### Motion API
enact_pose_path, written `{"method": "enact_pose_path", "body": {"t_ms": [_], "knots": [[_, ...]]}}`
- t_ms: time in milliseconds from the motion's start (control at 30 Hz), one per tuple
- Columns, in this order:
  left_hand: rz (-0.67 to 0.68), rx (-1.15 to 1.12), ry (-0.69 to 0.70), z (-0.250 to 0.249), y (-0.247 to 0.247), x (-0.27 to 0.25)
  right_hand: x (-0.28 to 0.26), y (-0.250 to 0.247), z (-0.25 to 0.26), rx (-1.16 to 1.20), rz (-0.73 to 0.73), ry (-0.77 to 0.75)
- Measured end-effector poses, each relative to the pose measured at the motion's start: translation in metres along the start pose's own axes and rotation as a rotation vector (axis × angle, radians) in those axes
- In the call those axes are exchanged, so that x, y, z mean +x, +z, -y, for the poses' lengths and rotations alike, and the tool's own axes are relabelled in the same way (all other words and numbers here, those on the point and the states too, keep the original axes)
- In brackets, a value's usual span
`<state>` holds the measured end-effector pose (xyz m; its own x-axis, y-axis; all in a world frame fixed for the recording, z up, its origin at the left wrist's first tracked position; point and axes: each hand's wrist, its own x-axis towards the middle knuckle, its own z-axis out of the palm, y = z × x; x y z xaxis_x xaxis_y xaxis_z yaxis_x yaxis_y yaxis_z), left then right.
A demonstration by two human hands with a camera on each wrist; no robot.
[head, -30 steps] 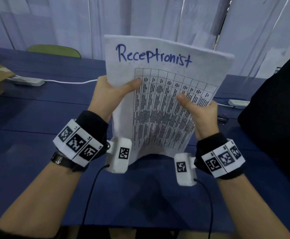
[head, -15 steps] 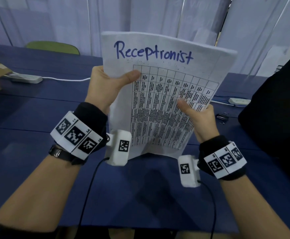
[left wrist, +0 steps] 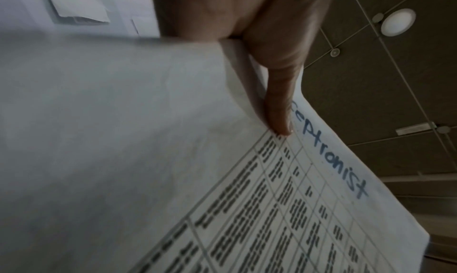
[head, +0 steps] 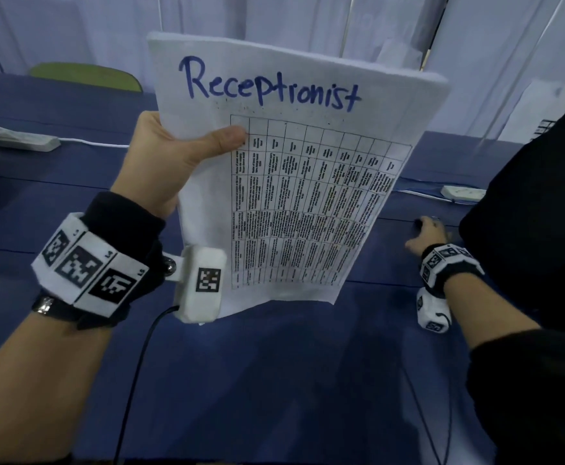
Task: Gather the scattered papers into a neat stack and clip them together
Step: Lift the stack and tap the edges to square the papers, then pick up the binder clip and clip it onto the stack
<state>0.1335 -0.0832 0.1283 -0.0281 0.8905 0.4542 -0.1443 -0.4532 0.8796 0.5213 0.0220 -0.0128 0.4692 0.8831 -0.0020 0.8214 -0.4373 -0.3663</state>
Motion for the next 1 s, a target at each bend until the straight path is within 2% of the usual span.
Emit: {"method": "enact_pose_path", "body": {"t_ms": [100,200,300,533,700,767,833,900,967,1000], "knots": [[-0.023,-0.011,0.002,0.002,0.001,0.004,0.024,-0.003,-0.007,-0.115,0.084,0.096],[-0.019,-0.014,0.010,0.004,0.001,0.006,0.052,-0.009,-0.009,-0.213,0.098,0.049],[0.002,-0.008,0.015,0.005,-0.001,0.007,0.070,-0.010,-0.011,-0.306,0.188,-0.006],[0.000,0.029,0.030,0.006,-0.002,0.007,0.045,-0.003,-0.004,-0.199,0.114,-0.169],[0.020,0.032,0.033,0.004,-0.003,0.005,0.013,-0.014,-0.006,0.015,0.163,-0.252],[0.021,0.006,0.038,0.005,-0.002,0.005,0.001,-0.023,-0.003,0.099,0.070,-0.211],[0.014,-0.012,0.028,0.005,-0.003,0.005,-0.004,-0.029,-0.003,0.112,-0.018,-0.085],[0.001,-0.023,0.011,0.006,-0.004,0.005,-0.004,-0.028,-0.005,0.068,0.052,0.046],[-0.015,-0.030,-0.003,0.007,-0.004,0.006,-0.004,-0.021,-0.004,0.047,0.130,0.103],[-0.017,-0.032,-0.005,0.007,-0.004,0.005,-0.004,-0.017,-0.004,0.055,0.117,0.108]]}}
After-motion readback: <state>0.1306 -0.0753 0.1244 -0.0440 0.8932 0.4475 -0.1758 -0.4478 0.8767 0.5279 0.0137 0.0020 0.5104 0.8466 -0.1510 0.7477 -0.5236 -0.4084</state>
